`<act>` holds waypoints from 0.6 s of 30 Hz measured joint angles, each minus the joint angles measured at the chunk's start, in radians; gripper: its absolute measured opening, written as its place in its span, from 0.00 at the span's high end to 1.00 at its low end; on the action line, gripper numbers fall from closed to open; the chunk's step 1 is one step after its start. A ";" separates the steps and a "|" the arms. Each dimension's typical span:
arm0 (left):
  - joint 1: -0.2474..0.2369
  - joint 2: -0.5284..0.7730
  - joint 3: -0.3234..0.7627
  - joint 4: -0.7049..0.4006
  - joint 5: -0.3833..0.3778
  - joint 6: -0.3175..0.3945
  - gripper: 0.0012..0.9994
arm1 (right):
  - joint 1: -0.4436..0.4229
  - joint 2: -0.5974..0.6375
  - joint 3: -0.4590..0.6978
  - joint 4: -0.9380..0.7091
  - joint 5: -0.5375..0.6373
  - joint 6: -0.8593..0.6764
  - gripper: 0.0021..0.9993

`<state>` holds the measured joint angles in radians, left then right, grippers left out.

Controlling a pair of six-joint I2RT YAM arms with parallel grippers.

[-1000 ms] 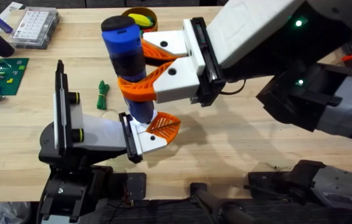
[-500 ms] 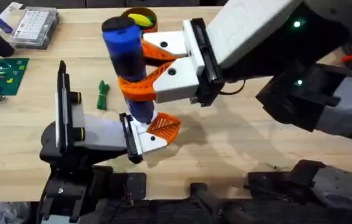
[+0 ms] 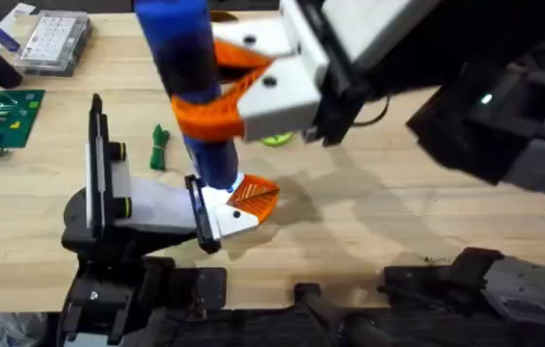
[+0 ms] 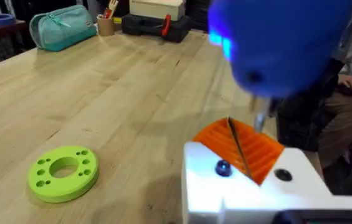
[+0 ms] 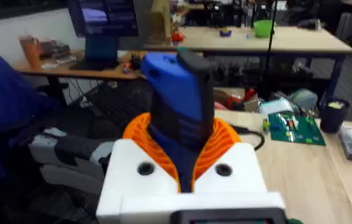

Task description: Pick up the gripper from the table and insert it into the empty holder that is missing its gripper. Then pick up a screw, insert it into the mounting hole, and use the screwdriver to tighten it. Finally, clean up the table by picking up the vegetable and placing it into the bucket.

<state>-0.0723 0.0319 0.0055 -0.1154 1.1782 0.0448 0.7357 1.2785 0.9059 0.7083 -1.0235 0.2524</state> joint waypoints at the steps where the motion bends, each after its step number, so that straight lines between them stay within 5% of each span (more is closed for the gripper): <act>1: 0.000 0.000 0.000 0.000 0.000 0.000 0.99 | -0.008 0.000 0.019 -0.011 -0.010 0.005 0.94; 18: 0.000 0.000 0.000 0.000 0.000 0.000 0.99 | -0.032 0.000 0.226 -0.061 -0.209 0.111 0.94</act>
<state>-0.0723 0.0319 0.0055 -0.1154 1.1782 0.0445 0.7036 1.2785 1.1324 0.6474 -1.2321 0.3633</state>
